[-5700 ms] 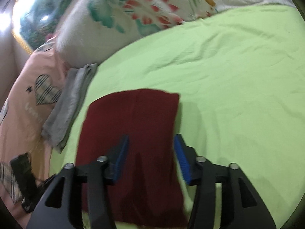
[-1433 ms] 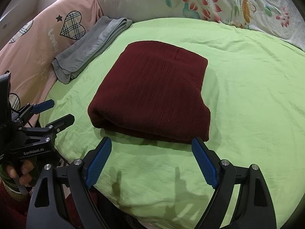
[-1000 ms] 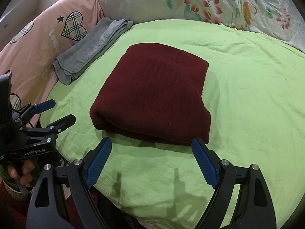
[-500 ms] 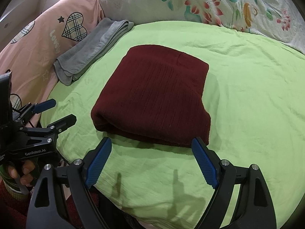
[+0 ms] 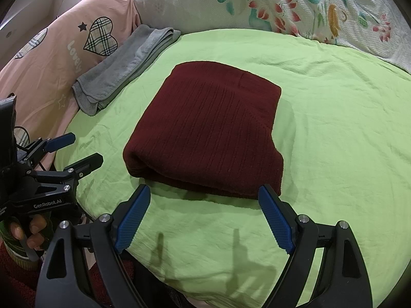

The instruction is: Fold large clothes

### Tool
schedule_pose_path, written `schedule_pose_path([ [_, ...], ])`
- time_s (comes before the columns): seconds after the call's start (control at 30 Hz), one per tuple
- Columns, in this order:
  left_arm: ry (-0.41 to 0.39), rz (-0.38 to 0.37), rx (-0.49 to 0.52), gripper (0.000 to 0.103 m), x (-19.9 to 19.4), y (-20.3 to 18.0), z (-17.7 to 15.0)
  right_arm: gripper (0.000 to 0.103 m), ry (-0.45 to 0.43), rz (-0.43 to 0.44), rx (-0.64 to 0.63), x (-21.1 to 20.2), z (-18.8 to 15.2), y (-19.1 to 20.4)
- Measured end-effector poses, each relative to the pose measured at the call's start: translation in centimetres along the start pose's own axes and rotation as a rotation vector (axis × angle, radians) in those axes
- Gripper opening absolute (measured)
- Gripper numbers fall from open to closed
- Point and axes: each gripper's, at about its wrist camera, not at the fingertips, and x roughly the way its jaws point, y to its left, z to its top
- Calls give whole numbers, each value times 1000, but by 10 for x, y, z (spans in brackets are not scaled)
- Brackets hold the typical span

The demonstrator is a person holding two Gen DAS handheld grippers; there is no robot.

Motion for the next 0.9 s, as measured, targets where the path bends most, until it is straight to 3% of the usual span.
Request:
schedule_pose_path([
  [0.9,-2,-2,14,91,-1,-3,4,86,-4,0,-2,-4,5,1],
])
